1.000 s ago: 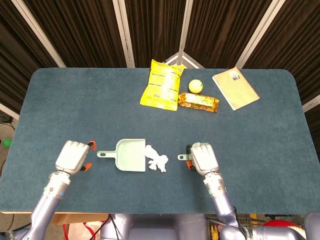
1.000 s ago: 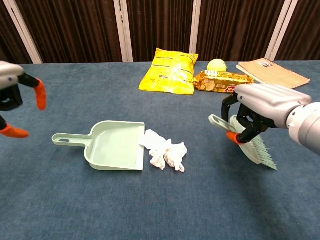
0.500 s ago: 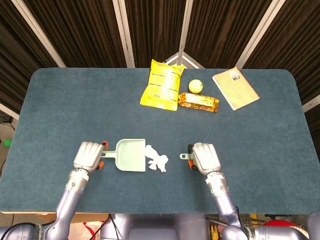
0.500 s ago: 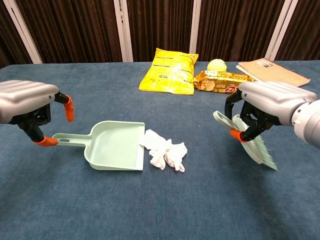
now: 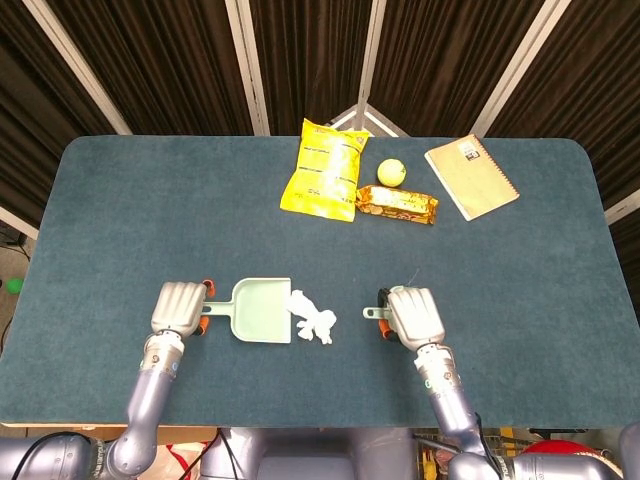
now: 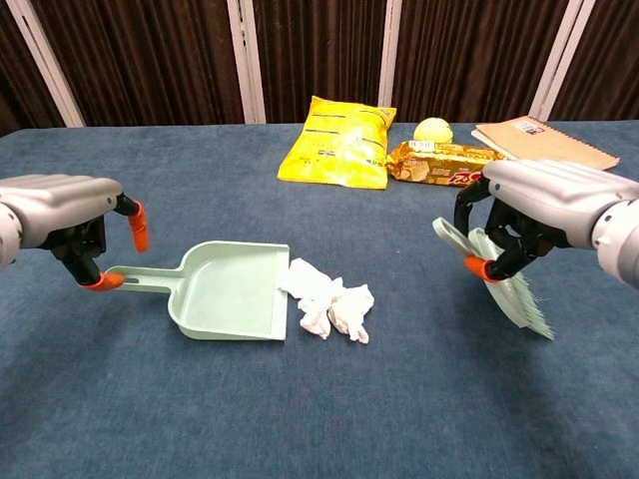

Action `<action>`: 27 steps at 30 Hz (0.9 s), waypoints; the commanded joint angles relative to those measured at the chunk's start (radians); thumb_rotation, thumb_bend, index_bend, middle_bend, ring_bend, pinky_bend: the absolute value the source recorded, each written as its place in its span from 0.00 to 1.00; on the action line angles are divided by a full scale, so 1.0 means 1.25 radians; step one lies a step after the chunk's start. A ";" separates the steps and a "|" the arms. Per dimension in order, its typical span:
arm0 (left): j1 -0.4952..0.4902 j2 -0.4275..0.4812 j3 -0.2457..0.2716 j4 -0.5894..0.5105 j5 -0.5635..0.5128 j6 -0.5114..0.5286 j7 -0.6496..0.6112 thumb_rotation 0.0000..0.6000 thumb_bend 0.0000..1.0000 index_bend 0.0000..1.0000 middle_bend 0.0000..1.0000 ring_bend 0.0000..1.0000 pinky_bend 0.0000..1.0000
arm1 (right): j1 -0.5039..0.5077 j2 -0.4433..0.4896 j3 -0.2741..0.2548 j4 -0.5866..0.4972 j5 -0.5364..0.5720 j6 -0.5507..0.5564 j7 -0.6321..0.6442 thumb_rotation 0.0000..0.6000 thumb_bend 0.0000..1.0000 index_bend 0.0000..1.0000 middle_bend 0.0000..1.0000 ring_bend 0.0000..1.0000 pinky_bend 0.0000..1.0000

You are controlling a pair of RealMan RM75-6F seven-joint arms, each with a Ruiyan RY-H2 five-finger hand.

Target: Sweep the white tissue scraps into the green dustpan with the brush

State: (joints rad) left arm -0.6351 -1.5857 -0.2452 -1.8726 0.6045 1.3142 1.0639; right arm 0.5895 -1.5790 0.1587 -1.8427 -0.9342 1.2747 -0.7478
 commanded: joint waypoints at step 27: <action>-0.060 -0.065 0.043 0.088 -0.028 0.024 -0.041 1.00 0.57 0.68 1.00 1.00 1.00 | 0.006 -0.007 -0.014 -0.001 0.000 0.001 0.004 1.00 0.43 0.74 0.90 0.92 0.88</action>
State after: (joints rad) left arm -0.7088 -1.6670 -0.1927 -1.7620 0.5641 1.3422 1.0154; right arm 0.5963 -1.5863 0.1414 -1.8427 -0.9348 1.2755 -0.7427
